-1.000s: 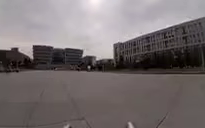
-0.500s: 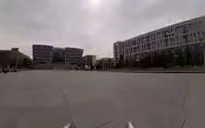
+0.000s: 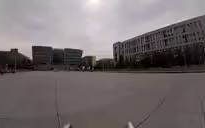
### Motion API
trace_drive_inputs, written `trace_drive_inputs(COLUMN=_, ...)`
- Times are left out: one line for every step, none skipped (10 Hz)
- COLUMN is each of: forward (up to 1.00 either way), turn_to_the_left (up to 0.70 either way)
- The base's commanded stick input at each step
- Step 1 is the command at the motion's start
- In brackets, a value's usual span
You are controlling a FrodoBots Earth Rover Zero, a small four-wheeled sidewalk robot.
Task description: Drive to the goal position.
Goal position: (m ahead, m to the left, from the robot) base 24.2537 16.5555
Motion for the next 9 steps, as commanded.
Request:
trace_drive_inputs(forward=0.70, turn_to_the_left=0.00)
trace_drive_inputs(forward=0.70, turn_to_the_left=0.00)
trace_drive_inputs(forward=0.70, turn_to_the_left=0.00)
trace_drive_inputs(forward=0.70, turn_to_the_left=0.00)
trace_drive_inputs(forward=0.70, turn_to_the_left=0.00)
trace_drive_inputs(forward=0.68, turn_to_the_left=0.00)
trace_drive_inputs(forward=0.63, turn_to_the_left=0.00)
trace_drive_inputs(forward=0.48, turn_to_the_left=0.00)
trace_drive_inputs(forward=0.27, turn_to_the_left=0.00)
